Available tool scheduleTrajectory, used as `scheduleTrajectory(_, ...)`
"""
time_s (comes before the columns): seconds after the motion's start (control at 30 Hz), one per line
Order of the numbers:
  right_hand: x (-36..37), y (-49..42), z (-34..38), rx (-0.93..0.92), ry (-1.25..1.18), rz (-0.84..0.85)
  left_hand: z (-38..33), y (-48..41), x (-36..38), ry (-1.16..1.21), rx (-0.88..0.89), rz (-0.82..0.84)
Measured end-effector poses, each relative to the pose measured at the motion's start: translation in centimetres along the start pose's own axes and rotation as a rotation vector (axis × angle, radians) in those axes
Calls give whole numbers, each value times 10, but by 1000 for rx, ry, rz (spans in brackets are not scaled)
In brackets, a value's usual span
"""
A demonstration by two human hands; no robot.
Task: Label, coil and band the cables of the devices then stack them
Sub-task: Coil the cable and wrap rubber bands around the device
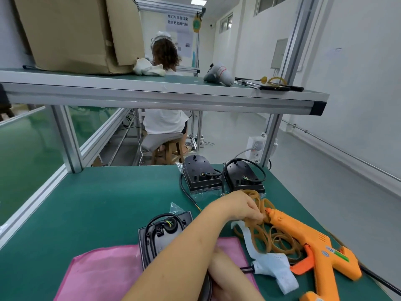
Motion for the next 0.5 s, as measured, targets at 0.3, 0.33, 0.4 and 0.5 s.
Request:
scheduleTrajectory(0.3, 8, 43, 9, 180, -193, -41, -19, 27, -62, 231, 155, -244)
scheduleTrajectory(0.33, 35, 67, 12, 138, -250, 55, -16, 34, -83, 338, 159, -282)
scheduleTrajectory(0.4, 109, 126, 18, 115, -313, 321, -1, 52, -130, 529, 181, -365)
scheduleTrajectory(0.5, 162, 167, 21, 88, -399, 385, 48, 84, -190, 679, 111, -533)
Point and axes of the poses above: each hand's wrist, its own y-axis away from the middle knuckle, its own x-axis out of the palm, z = x × y, the point moved 7 cm from there along -y, towards the middle knuckle, and after that the axes turned 10 degrees about -z, right-handed, at the moved point
